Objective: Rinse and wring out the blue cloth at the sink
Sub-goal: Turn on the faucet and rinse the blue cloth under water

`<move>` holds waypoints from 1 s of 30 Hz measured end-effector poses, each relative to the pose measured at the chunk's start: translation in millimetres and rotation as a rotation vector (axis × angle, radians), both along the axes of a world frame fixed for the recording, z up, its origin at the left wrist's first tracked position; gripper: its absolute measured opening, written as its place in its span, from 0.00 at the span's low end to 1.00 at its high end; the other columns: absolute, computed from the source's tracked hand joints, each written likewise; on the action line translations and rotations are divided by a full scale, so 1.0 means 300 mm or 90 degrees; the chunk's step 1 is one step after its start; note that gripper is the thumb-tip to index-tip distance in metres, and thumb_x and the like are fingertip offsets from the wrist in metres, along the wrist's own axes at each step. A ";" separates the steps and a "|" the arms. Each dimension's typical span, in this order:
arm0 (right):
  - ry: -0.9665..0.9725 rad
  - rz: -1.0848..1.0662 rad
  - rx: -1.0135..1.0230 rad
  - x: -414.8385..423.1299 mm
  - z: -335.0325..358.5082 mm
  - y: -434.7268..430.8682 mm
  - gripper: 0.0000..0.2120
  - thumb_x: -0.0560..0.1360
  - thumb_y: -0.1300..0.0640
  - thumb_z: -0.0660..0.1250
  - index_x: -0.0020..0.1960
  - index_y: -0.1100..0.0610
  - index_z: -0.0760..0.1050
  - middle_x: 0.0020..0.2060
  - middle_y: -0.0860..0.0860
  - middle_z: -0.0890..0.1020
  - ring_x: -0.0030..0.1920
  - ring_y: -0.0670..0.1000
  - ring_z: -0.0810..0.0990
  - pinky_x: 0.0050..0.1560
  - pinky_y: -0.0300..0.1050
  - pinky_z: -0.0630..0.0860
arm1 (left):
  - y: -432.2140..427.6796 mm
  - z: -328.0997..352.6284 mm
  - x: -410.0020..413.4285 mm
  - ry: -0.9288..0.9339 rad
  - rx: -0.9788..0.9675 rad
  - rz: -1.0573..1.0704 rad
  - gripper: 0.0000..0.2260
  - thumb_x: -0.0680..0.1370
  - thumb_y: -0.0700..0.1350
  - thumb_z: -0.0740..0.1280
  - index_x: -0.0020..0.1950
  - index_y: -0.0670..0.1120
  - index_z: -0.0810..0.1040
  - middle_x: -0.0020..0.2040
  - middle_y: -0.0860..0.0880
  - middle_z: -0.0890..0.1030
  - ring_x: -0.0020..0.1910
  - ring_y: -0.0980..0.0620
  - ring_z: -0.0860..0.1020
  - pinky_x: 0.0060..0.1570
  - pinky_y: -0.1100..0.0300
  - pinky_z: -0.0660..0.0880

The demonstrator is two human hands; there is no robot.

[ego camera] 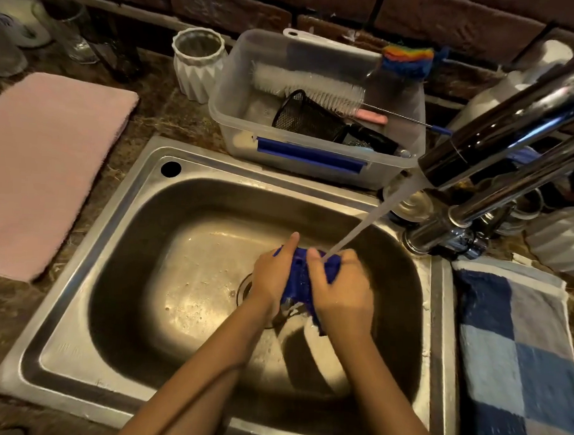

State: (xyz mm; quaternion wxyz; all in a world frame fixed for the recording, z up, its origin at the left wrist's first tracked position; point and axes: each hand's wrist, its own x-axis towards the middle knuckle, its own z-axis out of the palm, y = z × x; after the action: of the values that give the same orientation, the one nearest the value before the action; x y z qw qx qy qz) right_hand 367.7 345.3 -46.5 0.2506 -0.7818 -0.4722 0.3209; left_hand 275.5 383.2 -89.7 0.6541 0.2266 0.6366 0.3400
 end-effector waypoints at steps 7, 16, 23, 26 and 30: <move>-0.014 -0.061 -0.022 -0.083 -0.037 0.063 0.18 0.79 0.43 0.51 0.38 0.51 0.69 0.32 0.47 0.75 0.36 0.49 0.75 0.35 0.42 0.69 | -0.062 -0.023 0.058 -0.253 -0.087 0.042 0.15 0.79 0.54 0.59 0.46 0.45 0.78 0.35 0.48 0.80 0.38 0.51 0.79 0.44 0.58 0.76; 0.085 -0.068 -0.050 -0.078 -0.078 0.045 0.17 0.79 0.43 0.51 0.41 0.50 0.74 0.37 0.51 0.79 0.41 0.52 0.79 0.45 0.48 0.78 | -0.017 0.004 0.021 -0.178 -0.092 0.034 0.20 0.78 0.59 0.58 0.47 0.44 0.80 0.37 0.46 0.81 0.40 0.48 0.80 0.51 0.51 0.77; 0.072 -0.127 0.005 -0.048 -0.083 0.108 0.17 0.79 0.46 0.54 0.39 0.54 0.74 0.34 0.51 0.78 0.41 0.53 0.79 0.45 0.53 0.78 | -0.058 0.017 0.060 -0.184 -0.107 0.002 0.15 0.79 0.54 0.60 0.45 0.46 0.79 0.38 0.47 0.81 0.39 0.51 0.79 0.44 0.58 0.76; 0.120 -0.143 -0.033 -0.022 -0.100 0.136 0.17 0.79 0.46 0.55 0.34 0.51 0.71 0.34 0.52 0.77 0.41 0.54 0.79 0.45 0.52 0.78 | -0.074 0.035 0.057 -0.102 -0.072 0.007 0.13 0.79 0.53 0.59 0.43 0.47 0.77 0.38 0.46 0.81 0.40 0.49 0.80 0.46 0.54 0.78; 0.085 -0.110 0.012 -0.060 -0.077 0.077 0.17 0.79 0.46 0.54 0.38 0.54 0.74 0.33 0.51 0.77 0.38 0.53 0.79 0.39 0.46 0.75 | -0.036 0.040 0.035 -0.192 -0.090 0.035 0.16 0.79 0.54 0.60 0.48 0.43 0.81 0.39 0.45 0.83 0.42 0.47 0.82 0.50 0.51 0.79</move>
State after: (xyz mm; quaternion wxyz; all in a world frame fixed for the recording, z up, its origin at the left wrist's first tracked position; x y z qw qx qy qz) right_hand 349.7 368.4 -69.5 0.3157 -0.7941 -0.3881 0.3452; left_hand 286.0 372.3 -77.8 0.7470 0.1087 0.5596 0.3419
